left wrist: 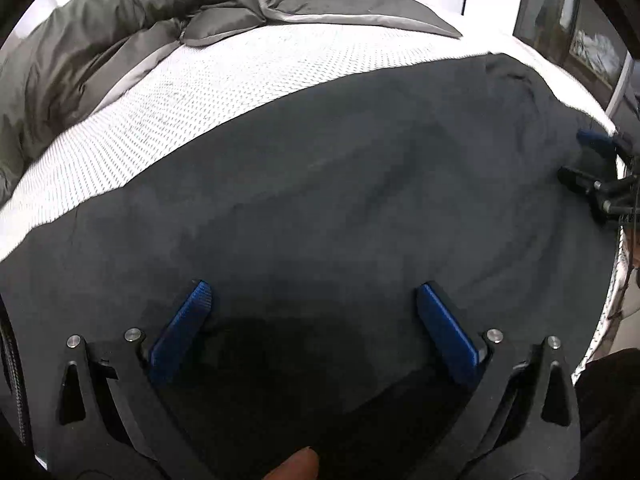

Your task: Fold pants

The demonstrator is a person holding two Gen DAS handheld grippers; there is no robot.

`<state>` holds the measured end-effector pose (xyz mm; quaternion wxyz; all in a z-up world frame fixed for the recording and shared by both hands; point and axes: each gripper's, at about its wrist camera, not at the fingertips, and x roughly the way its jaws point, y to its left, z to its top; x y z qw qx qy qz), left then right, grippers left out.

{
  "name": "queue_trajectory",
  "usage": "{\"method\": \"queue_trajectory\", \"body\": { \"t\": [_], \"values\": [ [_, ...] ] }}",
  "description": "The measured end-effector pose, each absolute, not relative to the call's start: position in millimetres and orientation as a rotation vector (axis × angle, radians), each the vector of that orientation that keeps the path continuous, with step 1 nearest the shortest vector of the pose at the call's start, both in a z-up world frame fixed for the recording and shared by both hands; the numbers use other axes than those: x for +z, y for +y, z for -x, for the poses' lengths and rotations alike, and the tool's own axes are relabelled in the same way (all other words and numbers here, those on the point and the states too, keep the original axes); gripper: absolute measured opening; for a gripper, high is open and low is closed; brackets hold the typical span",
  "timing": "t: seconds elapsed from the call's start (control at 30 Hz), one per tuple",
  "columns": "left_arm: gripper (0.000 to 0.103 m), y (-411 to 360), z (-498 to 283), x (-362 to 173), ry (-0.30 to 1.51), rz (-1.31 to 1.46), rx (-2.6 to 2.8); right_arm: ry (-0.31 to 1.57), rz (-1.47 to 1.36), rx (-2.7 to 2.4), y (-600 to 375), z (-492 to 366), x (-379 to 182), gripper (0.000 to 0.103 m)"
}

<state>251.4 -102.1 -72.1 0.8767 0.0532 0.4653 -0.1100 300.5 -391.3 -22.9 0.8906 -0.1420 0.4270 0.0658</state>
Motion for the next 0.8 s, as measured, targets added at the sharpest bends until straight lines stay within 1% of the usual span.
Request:
{"method": "queue_trajectory", "body": {
  "t": [0.07, 0.2, 0.3, 0.43, 0.53, 0.57, 0.63, 0.73, 0.8],
  "values": [
    [0.103, -97, -252, -74, 0.976, -0.103, -0.215, 0.889, 0.183, 0.181, -413, -298, -23, 0.096],
    [0.103, -88, -249, -76, 0.976, -0.083, -0.211, 0.851, 0.366, 0.11, -382, -295, -19, 0.097],
    [0.102, -88, -244, -69, 0.963, -0.092, -0.225, 0.845, 0.31, 0.23, -367, -297, -11, 0.098],
    [0.102, -97, -255, -52, 0.934, -0.129, -0.249, 0.833, 0.331, 0.385, -314, -308, -2, 0.098],
    [0.103, -97, -265, -60, 0.962, -0.165, -0.214, 0.91, 0.304, 0.473, -276, -326, -17, 0.098],
    [0.103, -91, -271, -70, 1.004, -0.158, -0.196, 0.939, 0.328, 0.461, -268, -329, -25, 0.098],
    [0.103, -80, -276, -76, 1.029, -0.104, -0.216, 0.968, 0.445, 0.365, -262, -333, -42, 0.098],
    [0.103, -58, -274, -73, 1.015, -0.093, -0.175, 0.937, 0.459, 0.229, -290, -339, -37, 0.099],
    [0.103, -42, -272, -72, 1.009, -0.084, -0.13, 0.887, 0.51, -0.013, -324, -348, -36, 0.1]
  ]
}}
